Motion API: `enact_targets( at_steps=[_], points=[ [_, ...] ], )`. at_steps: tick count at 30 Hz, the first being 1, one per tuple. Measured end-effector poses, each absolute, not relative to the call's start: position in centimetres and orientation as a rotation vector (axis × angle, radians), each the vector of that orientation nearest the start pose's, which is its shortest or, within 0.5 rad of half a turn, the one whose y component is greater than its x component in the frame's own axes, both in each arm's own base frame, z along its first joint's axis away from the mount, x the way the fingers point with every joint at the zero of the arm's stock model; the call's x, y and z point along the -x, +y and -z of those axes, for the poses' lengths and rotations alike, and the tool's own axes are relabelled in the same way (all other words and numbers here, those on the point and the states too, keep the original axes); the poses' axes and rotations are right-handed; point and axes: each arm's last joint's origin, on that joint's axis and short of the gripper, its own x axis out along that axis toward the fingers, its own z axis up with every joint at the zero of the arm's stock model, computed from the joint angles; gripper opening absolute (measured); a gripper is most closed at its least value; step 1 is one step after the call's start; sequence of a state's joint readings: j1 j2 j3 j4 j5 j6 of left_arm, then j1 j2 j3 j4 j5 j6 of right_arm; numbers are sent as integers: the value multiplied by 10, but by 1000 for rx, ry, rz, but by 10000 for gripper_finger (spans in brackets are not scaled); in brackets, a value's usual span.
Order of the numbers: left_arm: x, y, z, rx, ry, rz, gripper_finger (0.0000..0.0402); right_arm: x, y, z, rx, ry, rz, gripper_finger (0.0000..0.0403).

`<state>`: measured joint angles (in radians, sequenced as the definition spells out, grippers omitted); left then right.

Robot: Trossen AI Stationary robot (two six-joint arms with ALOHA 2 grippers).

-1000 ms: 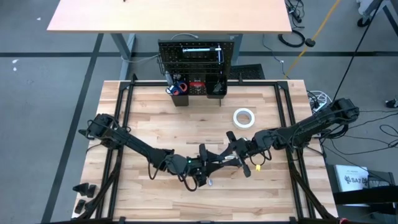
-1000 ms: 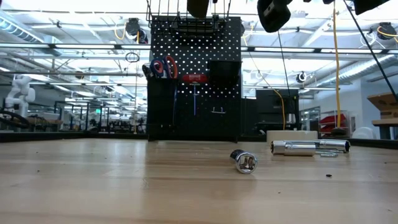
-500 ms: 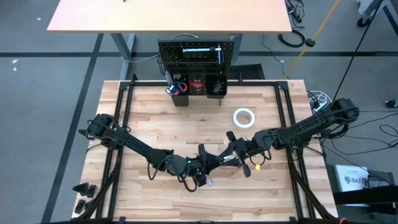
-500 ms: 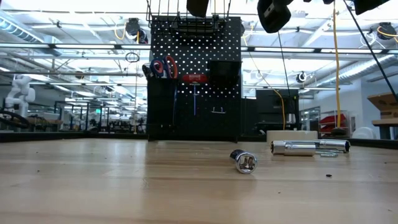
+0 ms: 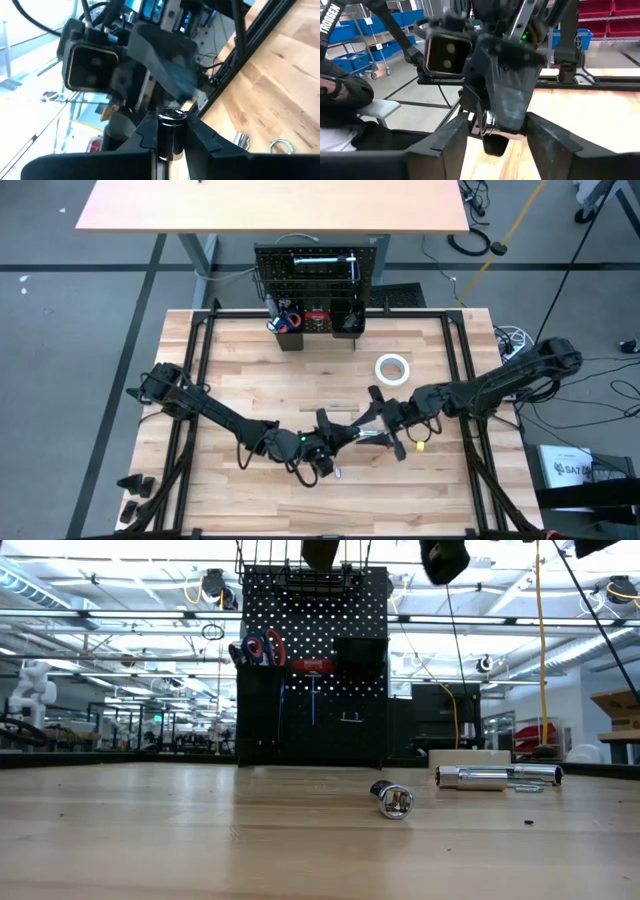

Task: Hang tools onto peg board
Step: Put the middle left socket into the right black bin on the peg board

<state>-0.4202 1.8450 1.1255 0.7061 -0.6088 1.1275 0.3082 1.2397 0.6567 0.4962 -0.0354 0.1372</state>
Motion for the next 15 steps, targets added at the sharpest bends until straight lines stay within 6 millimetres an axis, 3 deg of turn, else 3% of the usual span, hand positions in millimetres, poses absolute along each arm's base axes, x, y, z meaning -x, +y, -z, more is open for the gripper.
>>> enact_targets(
  at_steps=[4, 8, 11, 15],
  points=[
    [-377, -148, -239, -1126, 176, -242, 47, -236, 73, -273, -120, 149, -302, 206],
    [-375, -135, -250, -1034, 245, -425, 47, -215, 63, -277, -126, 235, -148, 209],
    [-376, -110, -264, -960, 259, -547, 47, -208, 59, -280, -130, 245, -69, 208],
    [-382, -59, -274, -849, 277, -681, 47, -208, 58, -278, -126, 259, -39, 208]
  ],
)
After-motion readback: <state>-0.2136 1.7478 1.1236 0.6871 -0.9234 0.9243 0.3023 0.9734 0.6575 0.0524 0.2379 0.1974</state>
